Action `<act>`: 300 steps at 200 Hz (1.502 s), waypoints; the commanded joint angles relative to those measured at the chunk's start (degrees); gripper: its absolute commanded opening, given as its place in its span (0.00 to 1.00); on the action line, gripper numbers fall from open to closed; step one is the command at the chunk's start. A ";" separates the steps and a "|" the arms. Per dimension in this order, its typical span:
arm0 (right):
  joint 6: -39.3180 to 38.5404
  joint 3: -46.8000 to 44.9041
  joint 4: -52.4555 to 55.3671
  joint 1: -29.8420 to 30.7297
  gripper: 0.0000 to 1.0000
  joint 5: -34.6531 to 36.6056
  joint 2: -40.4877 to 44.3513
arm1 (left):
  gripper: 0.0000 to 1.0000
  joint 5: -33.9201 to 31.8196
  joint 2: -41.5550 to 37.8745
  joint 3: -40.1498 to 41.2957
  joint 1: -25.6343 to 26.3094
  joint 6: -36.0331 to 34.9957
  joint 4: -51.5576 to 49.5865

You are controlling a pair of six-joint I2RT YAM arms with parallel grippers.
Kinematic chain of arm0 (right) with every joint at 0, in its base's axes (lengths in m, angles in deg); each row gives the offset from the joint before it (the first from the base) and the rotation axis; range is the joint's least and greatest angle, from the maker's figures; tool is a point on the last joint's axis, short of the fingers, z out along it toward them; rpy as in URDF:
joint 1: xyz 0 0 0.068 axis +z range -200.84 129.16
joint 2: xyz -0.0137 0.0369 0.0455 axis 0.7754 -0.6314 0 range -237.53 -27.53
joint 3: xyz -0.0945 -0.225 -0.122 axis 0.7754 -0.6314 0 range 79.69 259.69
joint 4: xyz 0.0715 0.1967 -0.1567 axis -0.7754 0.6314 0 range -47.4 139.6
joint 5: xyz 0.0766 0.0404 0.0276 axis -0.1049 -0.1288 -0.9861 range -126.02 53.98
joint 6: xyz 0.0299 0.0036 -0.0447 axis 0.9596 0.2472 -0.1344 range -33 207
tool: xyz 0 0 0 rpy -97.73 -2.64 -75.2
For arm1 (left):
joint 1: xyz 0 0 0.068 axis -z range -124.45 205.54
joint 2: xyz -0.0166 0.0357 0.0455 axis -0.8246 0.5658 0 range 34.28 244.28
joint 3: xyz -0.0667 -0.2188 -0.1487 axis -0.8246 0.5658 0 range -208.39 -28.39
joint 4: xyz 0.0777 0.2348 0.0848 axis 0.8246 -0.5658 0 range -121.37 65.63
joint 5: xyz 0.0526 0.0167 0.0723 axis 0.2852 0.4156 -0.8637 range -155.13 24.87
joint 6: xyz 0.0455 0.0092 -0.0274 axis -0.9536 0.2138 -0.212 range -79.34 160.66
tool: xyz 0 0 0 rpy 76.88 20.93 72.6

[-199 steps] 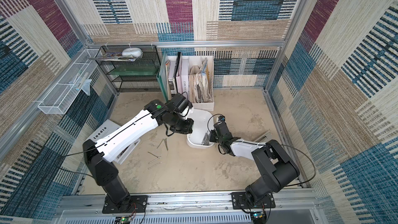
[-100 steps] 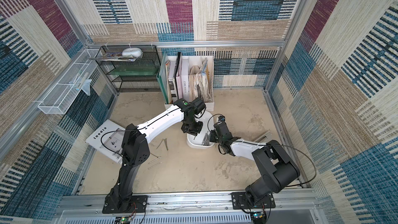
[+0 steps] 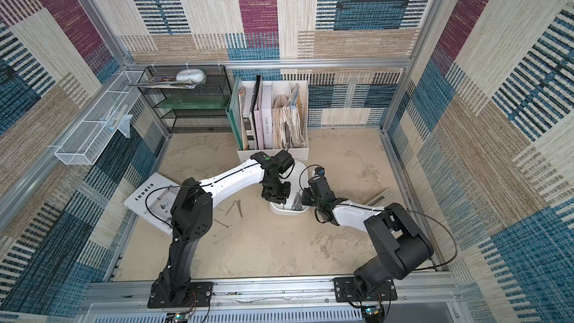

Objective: Put the nails on the desktop into the storage box
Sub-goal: Place the nail in the storage box, then adjust the nail at the center of the board.

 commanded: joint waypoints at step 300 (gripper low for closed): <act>-2.05 -0.11 2.37 0.10 0.00 -0.94 -1.40 | 0.41 -10.91 -12.06 42.27 -11.74 -14.96 -3.64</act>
